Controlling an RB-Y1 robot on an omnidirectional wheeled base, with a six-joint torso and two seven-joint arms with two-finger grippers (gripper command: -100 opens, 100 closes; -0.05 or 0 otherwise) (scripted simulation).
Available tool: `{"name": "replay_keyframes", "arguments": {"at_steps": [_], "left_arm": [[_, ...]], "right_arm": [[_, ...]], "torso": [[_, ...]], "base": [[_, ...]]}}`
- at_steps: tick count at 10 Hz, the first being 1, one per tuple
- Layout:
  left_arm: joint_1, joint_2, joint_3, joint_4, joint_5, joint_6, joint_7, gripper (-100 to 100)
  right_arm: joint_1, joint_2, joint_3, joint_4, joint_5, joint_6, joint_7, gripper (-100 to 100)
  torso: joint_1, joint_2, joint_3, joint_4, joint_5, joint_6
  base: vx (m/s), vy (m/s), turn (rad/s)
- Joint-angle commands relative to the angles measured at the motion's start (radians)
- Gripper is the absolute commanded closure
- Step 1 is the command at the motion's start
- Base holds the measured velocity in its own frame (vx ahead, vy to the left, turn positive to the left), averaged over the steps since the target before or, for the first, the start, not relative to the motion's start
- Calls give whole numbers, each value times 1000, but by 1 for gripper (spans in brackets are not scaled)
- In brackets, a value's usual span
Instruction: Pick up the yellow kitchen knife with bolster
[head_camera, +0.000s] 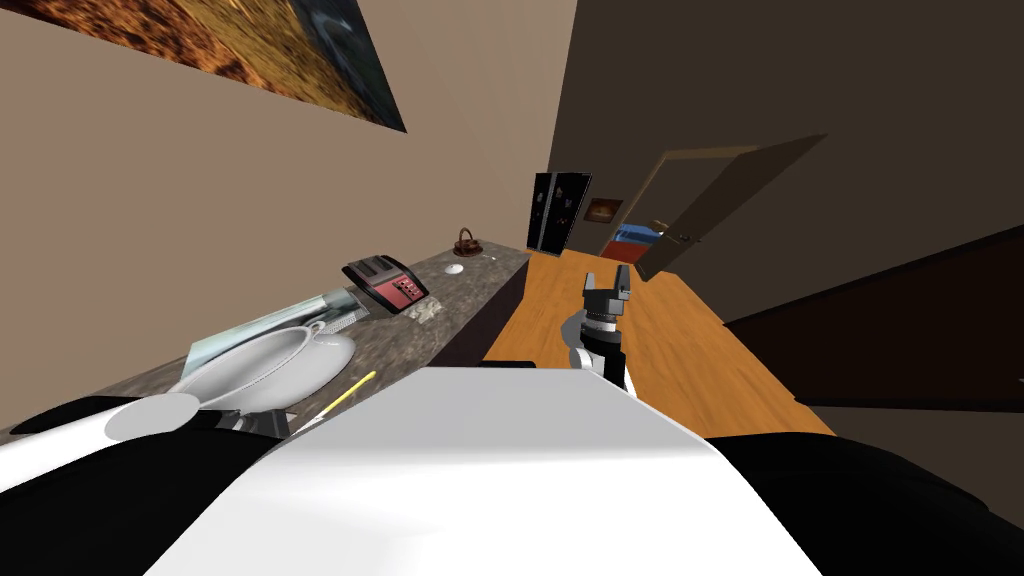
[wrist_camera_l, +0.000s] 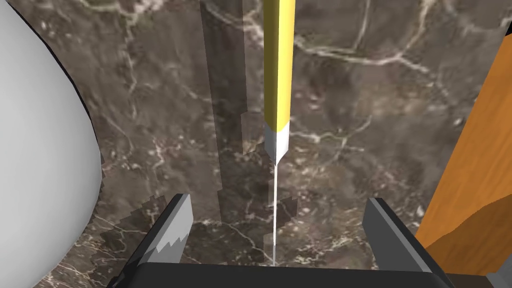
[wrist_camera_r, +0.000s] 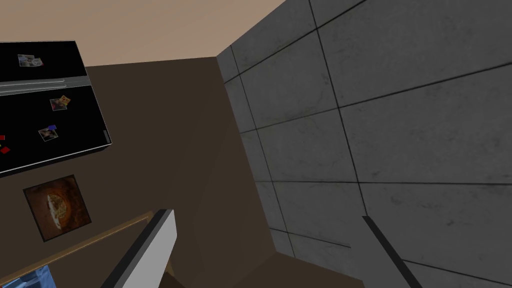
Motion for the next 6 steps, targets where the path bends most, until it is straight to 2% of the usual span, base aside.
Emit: {"name": "replay_keyframes", "arguments": {"at_steps": [1,3,4,5,6], "left_arm": [[-13,-11,-18,27,-18,-28,-11,-100],[-26,-22,-37,53,-37,-57,-22,-100],[-24,-17,-32,46,-32,-46,-17,-100],[-25,-17,-34,49,-33,-50,-18,100],[-25,-17,-34,49,-33,-49,-18,100]], "right_arm": [[0,0,0,0,0,0,0,0],[0,0,0,0,0,0,0,0],[0,0,0,0,0,0,0,0],[0,0,0,0,0,0,0,0],[0,0,0,0,0,0,0,0]], "torso": [[0,0,0,0,0,0],[-1,1,1,0,0,0],[-1,1,1,0,0,0],[-1,1,0,0,0,0],[-1,0,0,0,0,0]], "base": [[-13,-6,-19],[-20,-13,-13],[-9,-8,-1],[0,0,0],[0,0,0]]}}
